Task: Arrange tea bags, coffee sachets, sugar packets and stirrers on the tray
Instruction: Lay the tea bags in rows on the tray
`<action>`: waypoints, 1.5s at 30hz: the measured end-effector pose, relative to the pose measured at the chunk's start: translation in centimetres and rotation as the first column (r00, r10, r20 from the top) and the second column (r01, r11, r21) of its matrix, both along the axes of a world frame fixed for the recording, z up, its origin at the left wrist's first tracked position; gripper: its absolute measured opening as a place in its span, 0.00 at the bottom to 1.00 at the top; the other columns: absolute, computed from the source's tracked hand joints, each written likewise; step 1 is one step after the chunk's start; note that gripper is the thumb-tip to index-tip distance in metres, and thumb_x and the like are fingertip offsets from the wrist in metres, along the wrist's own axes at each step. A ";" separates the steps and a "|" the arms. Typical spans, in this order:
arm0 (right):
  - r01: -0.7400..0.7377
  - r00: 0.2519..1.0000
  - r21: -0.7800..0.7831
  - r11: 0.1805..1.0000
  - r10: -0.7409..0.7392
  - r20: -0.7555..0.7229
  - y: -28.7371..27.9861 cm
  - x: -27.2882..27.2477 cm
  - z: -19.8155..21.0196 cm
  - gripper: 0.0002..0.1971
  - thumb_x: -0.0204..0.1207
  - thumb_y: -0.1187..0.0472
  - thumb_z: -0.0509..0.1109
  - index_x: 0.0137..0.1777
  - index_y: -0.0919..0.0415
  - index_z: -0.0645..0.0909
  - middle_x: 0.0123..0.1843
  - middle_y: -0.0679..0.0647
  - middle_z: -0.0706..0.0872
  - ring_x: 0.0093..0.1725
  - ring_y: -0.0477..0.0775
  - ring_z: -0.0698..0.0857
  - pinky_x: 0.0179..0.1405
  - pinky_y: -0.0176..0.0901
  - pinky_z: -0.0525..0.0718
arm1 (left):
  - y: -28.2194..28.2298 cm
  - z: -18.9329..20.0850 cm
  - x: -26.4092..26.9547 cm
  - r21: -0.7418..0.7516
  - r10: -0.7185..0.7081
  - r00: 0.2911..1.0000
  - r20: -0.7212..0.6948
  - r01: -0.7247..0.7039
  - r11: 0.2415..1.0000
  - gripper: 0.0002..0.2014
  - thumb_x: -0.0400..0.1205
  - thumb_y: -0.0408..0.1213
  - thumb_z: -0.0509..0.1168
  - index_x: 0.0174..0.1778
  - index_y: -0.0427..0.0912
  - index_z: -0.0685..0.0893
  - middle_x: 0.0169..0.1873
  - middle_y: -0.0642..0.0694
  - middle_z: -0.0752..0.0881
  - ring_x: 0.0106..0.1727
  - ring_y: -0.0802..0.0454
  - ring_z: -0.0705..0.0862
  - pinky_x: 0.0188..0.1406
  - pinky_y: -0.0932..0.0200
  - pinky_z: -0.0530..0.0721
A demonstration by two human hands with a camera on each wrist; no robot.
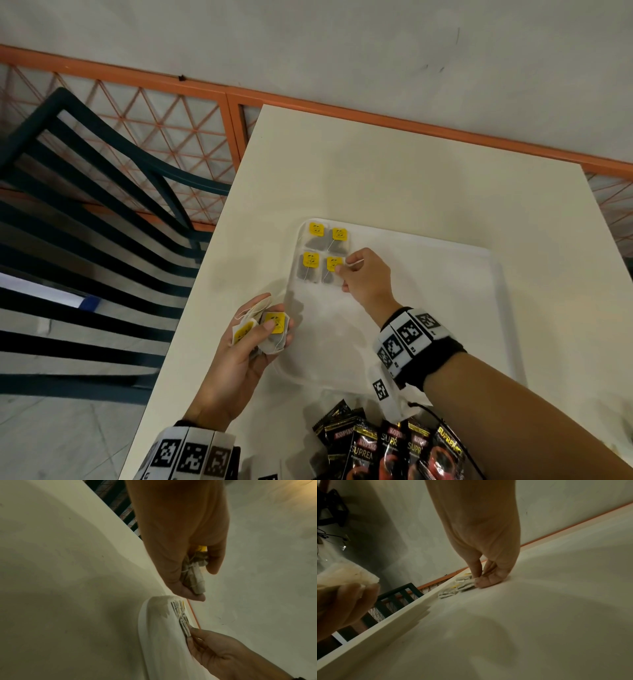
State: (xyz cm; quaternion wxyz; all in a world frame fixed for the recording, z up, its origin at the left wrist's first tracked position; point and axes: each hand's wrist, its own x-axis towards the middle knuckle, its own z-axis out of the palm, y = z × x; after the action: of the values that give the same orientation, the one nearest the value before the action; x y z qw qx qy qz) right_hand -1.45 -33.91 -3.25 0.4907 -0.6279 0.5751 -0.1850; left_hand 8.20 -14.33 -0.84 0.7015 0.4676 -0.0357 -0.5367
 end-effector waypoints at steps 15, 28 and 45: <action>-0.419 0.903 0.179 0.890 0.429 -0.017 6.1 -0.1 5.4 0.26 0.75 0.39 0.63 0.45 0.65 0.81 0.30 0.49 0.82 0.28 0.48 0.81 0.27 0.36 0.75 | -0.5 1.2 -1.2 0.033 -0.134 0.970 0.205 0.130 0.991 0.23 0.70 0.29 0.67 0.62 0.45 0.79 0.55 0.41 0.86 0.52 0.46 0.87 0.46 0.57 0.87; -0.358 0.908 0.321 0.877 0.246 0.339 8.8 -1.7 7.1 0.10 0.75 0.67 0.70 0.55 0.59 0.78 0.41 0.54 0.84 0.35 0.46 0.84 0.34 0.31 0.82 | 0.9 2.7 -2.1 0.112 -0.239 0.874 0.424 0.212 0.971 0.24 0.79 0.22 0.62 0.64 0.53 0.80 0.56 0.46 0.85 0.53 0.52 0.87 0.47 0.61 0.86; -0.377 0.909 0.441 0.815 0.235 0.344 9.5 -2.5 6.2 0.06 0.76 0.66 0.70 0.52 0.63 0.81 0.38 0.52 0.84 0.35 0.48 0.84 0.40 0.39 0.85 | 1.3 1.5 -1.9 0.278 -0.099 0.931 0.351 -0.003 0.961 0.02 0.79 0.34 0.66 0.42 0.41 0.84 0.34 0.47 0.85 0.33 0.55 0.83 0.31 0.64 0.81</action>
State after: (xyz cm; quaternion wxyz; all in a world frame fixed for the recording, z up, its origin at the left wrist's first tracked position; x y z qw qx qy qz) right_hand -3.99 -24.41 2.95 0.7337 -0.5331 0.4200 -0.0333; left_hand 6.30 -12.98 0.71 0.5981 0.6496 -0.1013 -0.4583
